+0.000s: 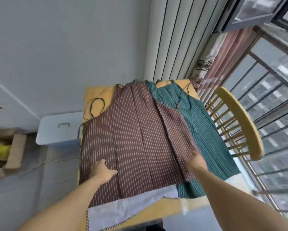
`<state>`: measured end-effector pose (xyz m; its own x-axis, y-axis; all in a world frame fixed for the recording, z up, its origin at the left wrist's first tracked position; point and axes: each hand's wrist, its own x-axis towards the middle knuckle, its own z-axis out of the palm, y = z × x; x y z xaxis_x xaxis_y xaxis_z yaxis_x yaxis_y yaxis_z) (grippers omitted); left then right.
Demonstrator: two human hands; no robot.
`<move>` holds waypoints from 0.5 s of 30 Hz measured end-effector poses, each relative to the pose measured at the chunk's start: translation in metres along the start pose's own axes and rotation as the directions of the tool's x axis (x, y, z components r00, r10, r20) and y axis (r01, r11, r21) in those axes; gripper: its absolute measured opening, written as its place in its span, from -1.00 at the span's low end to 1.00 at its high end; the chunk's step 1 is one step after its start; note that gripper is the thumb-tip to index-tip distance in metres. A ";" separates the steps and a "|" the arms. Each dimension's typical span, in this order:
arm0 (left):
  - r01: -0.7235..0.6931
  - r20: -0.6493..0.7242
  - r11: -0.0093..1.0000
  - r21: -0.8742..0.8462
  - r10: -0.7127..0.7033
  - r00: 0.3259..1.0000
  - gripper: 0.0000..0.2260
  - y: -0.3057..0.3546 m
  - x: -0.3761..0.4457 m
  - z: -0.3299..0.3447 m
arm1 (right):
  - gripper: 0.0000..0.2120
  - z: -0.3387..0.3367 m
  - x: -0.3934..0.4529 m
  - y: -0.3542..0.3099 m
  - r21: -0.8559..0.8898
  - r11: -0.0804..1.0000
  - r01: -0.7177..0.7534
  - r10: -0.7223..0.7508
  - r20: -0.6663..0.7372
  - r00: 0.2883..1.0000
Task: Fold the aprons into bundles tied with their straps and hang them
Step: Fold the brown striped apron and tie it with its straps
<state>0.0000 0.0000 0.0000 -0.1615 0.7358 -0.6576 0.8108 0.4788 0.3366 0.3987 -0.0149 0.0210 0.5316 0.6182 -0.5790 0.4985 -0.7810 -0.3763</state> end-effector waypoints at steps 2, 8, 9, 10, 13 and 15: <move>-0.265 0.079 0.934 0.241 0.253 0.964 -0.10 0.007 -0.007 0.015 | -0.34 0.000 0.022 0.024 -0.063 0.996 -0.066 0.062 -0.067 0.996; -0.520 0.230 0.774 0.362 0.466 0.854 -0.12 0.063 -0.020 0.076 | -0.12 0.003 0.077 0.062 -0.090 0.990 -0.106 0.106 -0.005 0.994; -0.544 0.241 0.750 0.376 0.487 0.839 -0.13 0.075 -0.022 0.091 | -0.11 0.000 0.083 0.064 -0.091 0.990 -0.107 0.108 0.013 0.994; -0.562 0.251 0.732 0.385 0.503 0.827 -0.13 0.086 -0.024 0.101 | -0.15 -0.002 0.088 0.066 -0.106 0.989 -0.106 0.109 0.025 0.994; -0.566 0.238 0.716 0.409 0.515 0.824 -0.10 0.109 -0.027 0.124 | -0.44 -0.013 0.079 0.058 -0.170 0.979 -0.109 0.117 0.038 0.992; -0.565 0.242 0.716 0.410 0.512 0.824 -0.10 0.121 -0.029 0.133 | -0.59 -0.019 0.081 0.058 -0.184 0.977 -0.108 0.123 0.077 0.989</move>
<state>0.1775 -0.0274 -0.0295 0.4181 0.7359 -0.5325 0.9025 -0.2697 0.3359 0.4834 -0.0088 -0.0342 0.5349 0.5085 -0.6748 0.5561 -0.8131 -0.1719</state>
